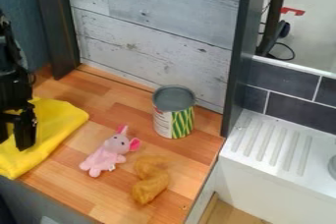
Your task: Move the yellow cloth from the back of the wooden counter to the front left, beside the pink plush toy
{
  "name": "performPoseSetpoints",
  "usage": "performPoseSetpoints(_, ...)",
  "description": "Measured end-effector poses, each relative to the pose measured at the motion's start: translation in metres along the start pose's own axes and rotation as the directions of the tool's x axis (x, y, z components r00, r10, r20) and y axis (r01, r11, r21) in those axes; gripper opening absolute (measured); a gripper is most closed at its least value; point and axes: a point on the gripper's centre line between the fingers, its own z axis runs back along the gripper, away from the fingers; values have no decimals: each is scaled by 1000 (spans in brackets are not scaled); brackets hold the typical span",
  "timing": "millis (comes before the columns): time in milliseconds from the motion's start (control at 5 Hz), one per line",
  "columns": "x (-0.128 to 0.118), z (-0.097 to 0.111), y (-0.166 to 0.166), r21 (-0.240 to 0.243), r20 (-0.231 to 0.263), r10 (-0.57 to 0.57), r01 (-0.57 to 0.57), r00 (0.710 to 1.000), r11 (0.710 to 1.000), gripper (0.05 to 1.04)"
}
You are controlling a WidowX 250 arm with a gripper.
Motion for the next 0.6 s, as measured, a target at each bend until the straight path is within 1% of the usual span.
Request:
performPoseSetpoints(200, 1, 40, -21, 57, 74, -52, 48, 996, 997, 1002)
performPoseSetpoints(400, -24, 80, -48, 153, 160, -85, 60, 983, 986, 1002)
performPoseSetpoints(600, -46, 94, -60, 178, 203, -84, 48, 975, 983, 1002)
